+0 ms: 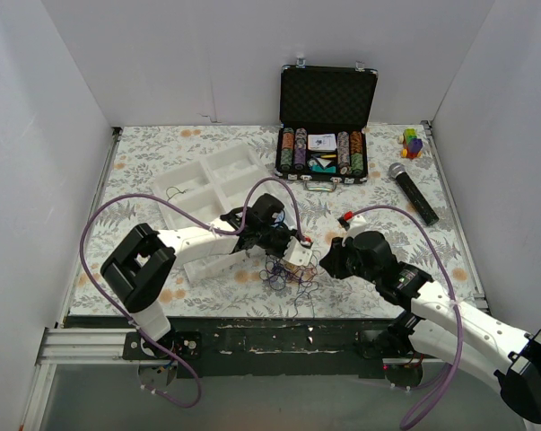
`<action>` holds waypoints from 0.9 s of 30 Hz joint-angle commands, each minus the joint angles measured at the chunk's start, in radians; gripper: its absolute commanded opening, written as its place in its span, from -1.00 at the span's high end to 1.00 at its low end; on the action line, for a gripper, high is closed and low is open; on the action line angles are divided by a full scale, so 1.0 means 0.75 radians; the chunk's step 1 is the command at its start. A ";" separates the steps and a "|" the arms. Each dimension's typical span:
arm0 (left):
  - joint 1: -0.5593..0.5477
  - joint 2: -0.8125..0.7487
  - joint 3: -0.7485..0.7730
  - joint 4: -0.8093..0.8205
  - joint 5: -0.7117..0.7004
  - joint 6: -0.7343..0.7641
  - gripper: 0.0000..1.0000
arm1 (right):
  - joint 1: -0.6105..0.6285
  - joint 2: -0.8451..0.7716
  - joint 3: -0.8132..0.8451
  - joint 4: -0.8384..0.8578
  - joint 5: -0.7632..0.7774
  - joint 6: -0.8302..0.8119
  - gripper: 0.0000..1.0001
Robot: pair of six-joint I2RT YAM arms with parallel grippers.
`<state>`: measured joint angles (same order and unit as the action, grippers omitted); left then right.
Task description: Untangle the cables
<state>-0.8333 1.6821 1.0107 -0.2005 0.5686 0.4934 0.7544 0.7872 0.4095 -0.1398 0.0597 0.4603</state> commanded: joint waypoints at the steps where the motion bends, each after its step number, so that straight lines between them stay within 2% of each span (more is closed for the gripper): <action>1: -0.004 0.023 0.037 -0.044 -0.012 0.072 0.51 | -0.006 0.000 0.014 0.035 -0.016 -0.006 0.51; 3: -0.004 0.023 0.021 0.007 -0.026 0.064 0.61 | -0.008 -0.002 0.014 0.037 -0.018 -0.002 0.51; 6: -0.004 0.019 -0.004 0.107 -0.044 0.048 0.98 | -0.008 -0.009 0.010 0.039 -0.018 0.002 0.51; 7: -0.004 0.019 -0.004 0.130 -0.046 0.038 1.00 | -0.008 -0.006 0.010 0.041 -0.016 0.002 0.51; 14: -0.006 -0.095 0.047 0.212 -0.020 -0.111 1.00 | -0.010 0.012 0.027 0.047 -0.026 0.002 0.49; 23: -0.040 -0.400 0.068 0.091 0.048 -0.257 1.00 | -0.012 0.012 0.119 0.084 -0.028 -0.018 0.03; 27: -0.065 -0.490 0.066 0.059 0.068 -0.330 1.00 | -0.012 0.004 0.155 0.145 -0.043 -0.041 -0.07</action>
<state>-0.8612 1.3876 1.0340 -0.1108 0.5739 0.3157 0.7521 0.8089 0.4583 -0.1207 0.0433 0.4530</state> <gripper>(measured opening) 0.014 0.518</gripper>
